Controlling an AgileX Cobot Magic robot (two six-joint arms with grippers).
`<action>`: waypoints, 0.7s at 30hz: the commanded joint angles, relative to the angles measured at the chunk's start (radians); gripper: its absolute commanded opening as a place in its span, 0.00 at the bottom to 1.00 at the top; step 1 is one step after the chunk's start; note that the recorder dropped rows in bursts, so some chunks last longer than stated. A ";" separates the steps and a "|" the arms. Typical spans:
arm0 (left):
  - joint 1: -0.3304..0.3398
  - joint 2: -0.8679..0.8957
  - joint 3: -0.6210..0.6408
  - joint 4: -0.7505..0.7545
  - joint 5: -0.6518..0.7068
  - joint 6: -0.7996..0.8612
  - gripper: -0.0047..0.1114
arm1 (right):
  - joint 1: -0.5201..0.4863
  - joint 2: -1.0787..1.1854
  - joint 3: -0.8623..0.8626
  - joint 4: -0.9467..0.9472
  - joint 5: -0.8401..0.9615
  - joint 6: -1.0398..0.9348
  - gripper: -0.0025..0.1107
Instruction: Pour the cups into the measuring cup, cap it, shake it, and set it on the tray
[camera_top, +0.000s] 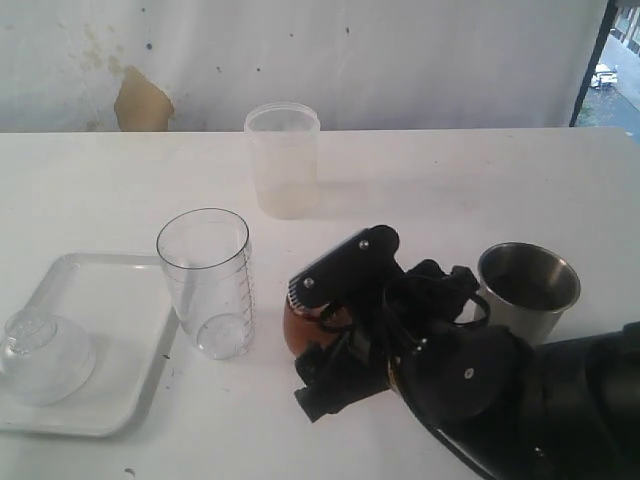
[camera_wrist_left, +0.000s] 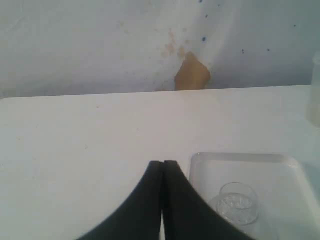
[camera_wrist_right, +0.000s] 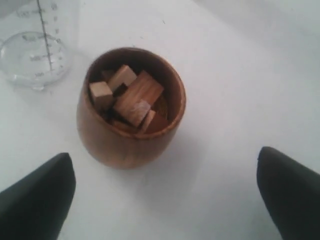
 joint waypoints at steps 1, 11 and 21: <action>-0.005 -0.004 0.003 -0.007 -0.005 0.000 0.04 | -0.004 -0.052 -0.064 -0.010 -0.036 -0.094 0.81; -0.005 -0.004 0.003 -0.007 -0.005 0.000 0.04 | -0.208 -0.294 -0.169 -0.010 -0.597 -0.351 0.81; -0.005 -0.004 0.003 -0.007 -0.005 0.000 0.04 | -0.591 -0.202 -0.184 0.291 -1.250 -0.682 0.81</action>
